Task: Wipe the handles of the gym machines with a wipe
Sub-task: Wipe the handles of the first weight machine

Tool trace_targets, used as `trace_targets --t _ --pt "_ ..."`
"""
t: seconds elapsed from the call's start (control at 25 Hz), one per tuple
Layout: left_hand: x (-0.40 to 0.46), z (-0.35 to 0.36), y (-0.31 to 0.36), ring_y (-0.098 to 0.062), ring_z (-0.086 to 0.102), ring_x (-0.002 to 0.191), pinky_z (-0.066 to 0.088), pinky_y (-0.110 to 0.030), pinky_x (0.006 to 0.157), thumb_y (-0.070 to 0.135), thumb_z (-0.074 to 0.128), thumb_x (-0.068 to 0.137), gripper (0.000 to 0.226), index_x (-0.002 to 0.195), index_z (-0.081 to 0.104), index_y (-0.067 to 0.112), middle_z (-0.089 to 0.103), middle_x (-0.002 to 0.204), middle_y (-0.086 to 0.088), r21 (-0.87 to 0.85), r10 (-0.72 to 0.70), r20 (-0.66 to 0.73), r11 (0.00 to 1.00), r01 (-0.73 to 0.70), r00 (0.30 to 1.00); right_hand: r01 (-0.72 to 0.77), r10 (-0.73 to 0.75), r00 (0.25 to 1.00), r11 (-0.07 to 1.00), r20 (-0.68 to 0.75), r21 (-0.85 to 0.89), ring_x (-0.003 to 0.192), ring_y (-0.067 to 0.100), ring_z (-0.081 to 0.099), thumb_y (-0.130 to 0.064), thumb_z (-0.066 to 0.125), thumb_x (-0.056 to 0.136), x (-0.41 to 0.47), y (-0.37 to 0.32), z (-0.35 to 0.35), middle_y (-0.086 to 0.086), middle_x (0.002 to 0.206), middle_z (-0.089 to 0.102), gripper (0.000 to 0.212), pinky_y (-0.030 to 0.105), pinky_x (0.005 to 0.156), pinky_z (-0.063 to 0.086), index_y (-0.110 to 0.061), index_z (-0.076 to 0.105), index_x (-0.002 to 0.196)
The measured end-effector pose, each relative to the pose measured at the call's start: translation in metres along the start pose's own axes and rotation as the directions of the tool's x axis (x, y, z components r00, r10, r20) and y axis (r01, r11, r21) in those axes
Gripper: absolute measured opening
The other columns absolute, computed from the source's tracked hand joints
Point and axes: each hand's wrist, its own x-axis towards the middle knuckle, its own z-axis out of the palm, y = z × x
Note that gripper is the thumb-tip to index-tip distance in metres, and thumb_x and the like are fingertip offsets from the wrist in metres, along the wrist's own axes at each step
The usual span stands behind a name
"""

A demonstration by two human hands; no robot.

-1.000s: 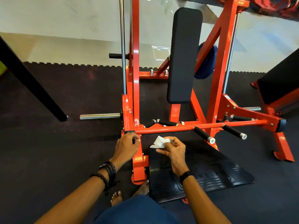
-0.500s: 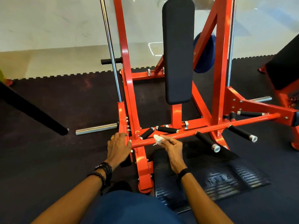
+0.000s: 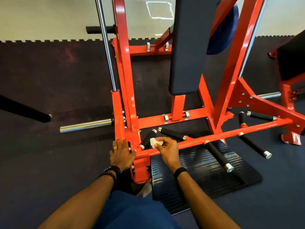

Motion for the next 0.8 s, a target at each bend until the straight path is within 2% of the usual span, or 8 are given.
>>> trace_targets --t 0.12,0.24,0.32,0.36,0.44,0.52,0.72,0.8 --pt "0.014 0.002 0.001 -0.040 0.003 0.152 0.023 -0.062 0.116 0.053 0.041 0.097 0.080 0.158 0.006 0.016 -0.007 0.167 -0.010 -0.010 -0.038 0.035 0.999 0.039 0.999 -0.010 0.020 0.999 0.979 0.046 -0.202 0.066 0.001 0.055 -0.004 0.078 0.077 0.027 0.003 0.015 0.002 0.082 0.067 0.017 0.010 0.063 0.044 -0.011 0.076 0.093" --pt "0.027 0.002 0.004 -0.044 0.006 0.150 0.027 -0.063 0.114 0.047 0.043 0.097 0.079 0.158 0.000 0.023 -0.012 0.166 -0.007 -0.032 -0.078 0.055 0.996 0.080 0.995 -0.027 0.056 0.993 0.962 0.101 -0.272 0.063 -0.003 0.051 -0.003 0.077 0.079 0.050 0.013 0.033 -0.006 0.076 0.060 0.016 0.008 0.062 0.039 -0.008 0.076 0.094" --pt "0.034 0.002 0.005 -0.045 0.013 0.148 0.031 -0.061 0.111 0.046 0.044 0.096 0.079 0.158 -0.001 0.026 -0.013 0.166 -0.006 -0.037 -0.088 0.044 0.995 0.089 0.995 -0.037 0.076 0.991 0.951 0.114 -0.306 0.065 -0.002 0.053 -0.002 0.076 0.080 0.060 0.024 0.042 -0.004 0.078 0.062 0.016 0.005 0.063 0.040 -0.007 0.076 0.095" --pt "0.038 0.002 0.005 -0.045 0.018 0.146 0.034 -0.060 0.109 0.047 0.044 0.095 0.079 0.158 0.000 0.027 -0.012 0.166 -0.005 -0.049 -0.098 0.036 0.994 0.100 0.994 -0.043 0.087 0.988 0.947 0.127 -0.317 0.067 0.002 0.056 -0.002 0.076 0.081 0.064 0.031 0.046 0.000 0.082 0.065 0.016 0.007 0.065 0.042 -0.007 0.076 0.096" --pt "0.042 0.001 0.008 -0.044 0.026 0.142 0.039 -0.058 0.104 0.050 0.044 0.095 0.078 0.157 0.002 0.029 -0.010 0.166 -0.005 -0.069 -0.114 0.020 0.991 0.116 0.993 -0.026 0.080 0.983 0.950 0.164 -0.310 0.079 0.012 0.065 -0.003 0.076 0.081 0.066 0.040 0.053 0.006 0.092 0.071 0.017 0.020 0.075 0.052 -0.008 0.076 0.097" --pt "0.044 0.002 0.009 -0.045 0.031 0.139 0.042 -0.056 0.101 0.051 0.043 0.096 0.077 0.157 0.001 0.030 -0.009 0.166 -0.006 -0.063 -0.109 0.002 0.992 0.109 0.994 0.015 0.053 0.975 0.953 0.216 -0.302 0.086 0.015 0.067 -0.005 0.076 0.081 0.066 0.046 0.058 0.005 0.097 0.073 0.016 0.027 0.080 0.055 -0.010 0.076 0.096" --pt "0.056 0.005 0.007 -0.047 0.025 0.143 0.041 -0.060 0.105 0.057 0.038 0.095 0.079 0.156 -0.007 0.034 -0.015 0.166 -0.003 -0.048 -0.140 0.045 0.989 0.142 0.989 0.108 -0.013 0.970 0.919 0.244 -0.380 0.078 0.015 0.066 0.001 0.073 0.081 0.092 0.054 0.068 0.005 0.084 0.069 0.005 0.023 0.076 0.052 -0.004 0.074 0.079" --pt "0.058 0.005 0.008 -0.047 0.023 0.144 0.037 -0.063 0.107 0.054 0.041 0.093 0.083 0.156 -0.009 0.033 -0.017 0.165 -0.005 -0.009 -0.139 0.052 0.990 0.139 0.989 0.087 -0.001 0.982 0.893 0.191 -0.441 0.075 0.014 0.061 0.006 0.069 0.079 0.122 0.055 0.068 0.002 0.077 0.063 0.013 0.016 0.070 0.046 -0.004 0.068 0.071"
